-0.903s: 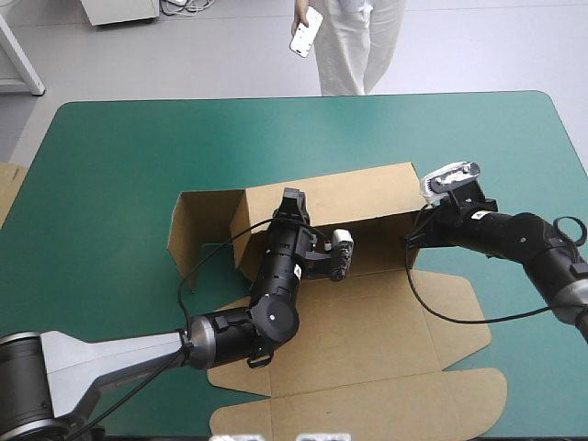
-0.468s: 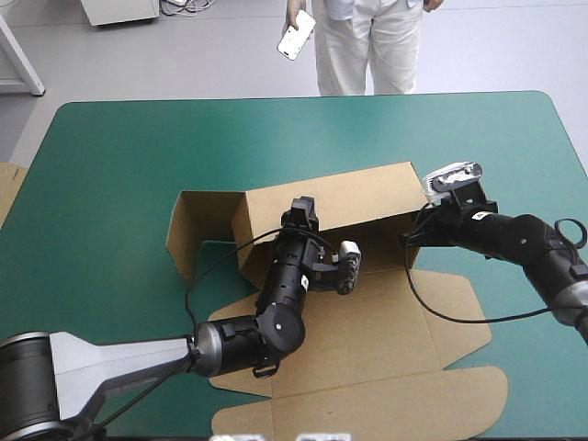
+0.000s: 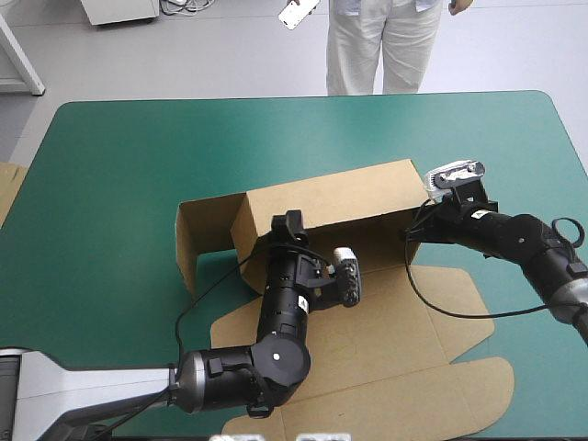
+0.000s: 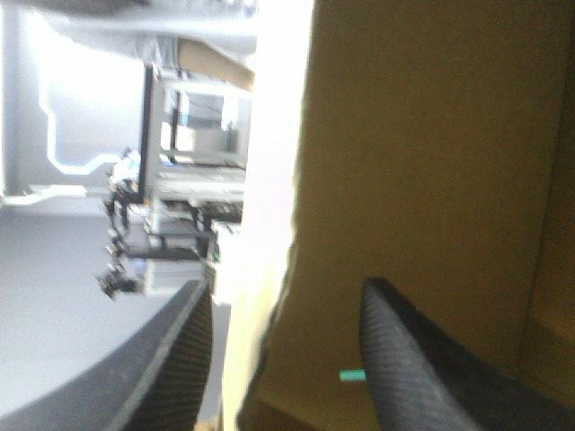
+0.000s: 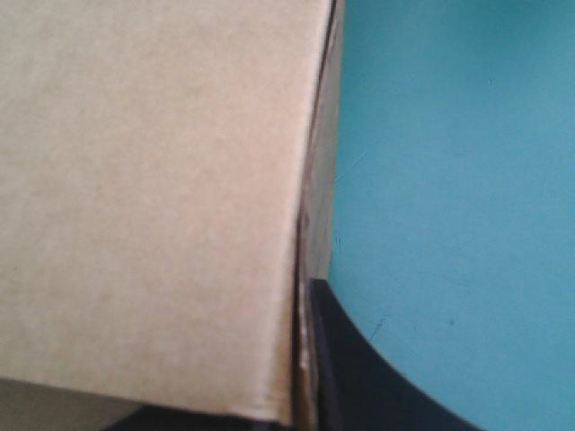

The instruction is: Fold the box

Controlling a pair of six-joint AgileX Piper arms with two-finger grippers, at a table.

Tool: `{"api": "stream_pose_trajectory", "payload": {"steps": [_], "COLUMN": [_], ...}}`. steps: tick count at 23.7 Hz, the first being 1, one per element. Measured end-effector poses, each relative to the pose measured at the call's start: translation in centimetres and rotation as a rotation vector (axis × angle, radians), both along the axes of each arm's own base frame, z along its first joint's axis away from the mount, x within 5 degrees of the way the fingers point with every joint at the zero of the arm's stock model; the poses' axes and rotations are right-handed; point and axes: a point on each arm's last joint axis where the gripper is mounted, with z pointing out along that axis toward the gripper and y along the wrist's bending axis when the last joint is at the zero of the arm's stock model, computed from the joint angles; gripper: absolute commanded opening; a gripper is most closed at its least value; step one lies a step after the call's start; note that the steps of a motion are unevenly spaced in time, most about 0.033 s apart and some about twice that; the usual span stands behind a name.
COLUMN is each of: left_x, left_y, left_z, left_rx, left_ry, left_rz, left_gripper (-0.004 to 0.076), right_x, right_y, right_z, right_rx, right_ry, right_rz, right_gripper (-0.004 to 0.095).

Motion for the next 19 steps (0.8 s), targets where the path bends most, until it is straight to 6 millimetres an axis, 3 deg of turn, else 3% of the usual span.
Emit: {"api": "stream_pose_trajectory", "payload": {"steps": [4,5,9,10,13,19], "left_x": [-0.3,-0.6,-0.4,0.4,2.4,8.0], "left_y": [0.9,1.3,2.8,4.4,7.6,17.0], "left_z": [3.4,5.6,9.5,11.0,12.3,12.2], "left_rx": [-0.148,-0.239,-0.414,-0.504,-0.615,-0.778], "left_ry": [0.096,0.138,0.249,0.315,0.369,0.407], "left_rz": [0.095,0.114,0.16,0.204,0.286,0.661], "left_gripper": [0.0368,0.0367,0.0367,0.0367,0.0367,0.0367], "right_x": [0.0,0.0,0.0,0.0,0.0,0.0], "right_y": [0.0,0.0,0.0,0.0,0.0,0.0], "right_z": [0.0,0.0,0.0,0.0,0.0,0.0], "right_rx": [0.005,0.004,0.002,0.003,0.003,0.014], "right_ry": [0.002,0.002,0.002,0.003,0.004,0.011], "right_rz": [-0.004,-0.004,-0.004,-0.005,-0.007,-0.017], "right_gripper": [-0.002,-0.002,-0.002,-0.002,-0.002,-0.002]}}
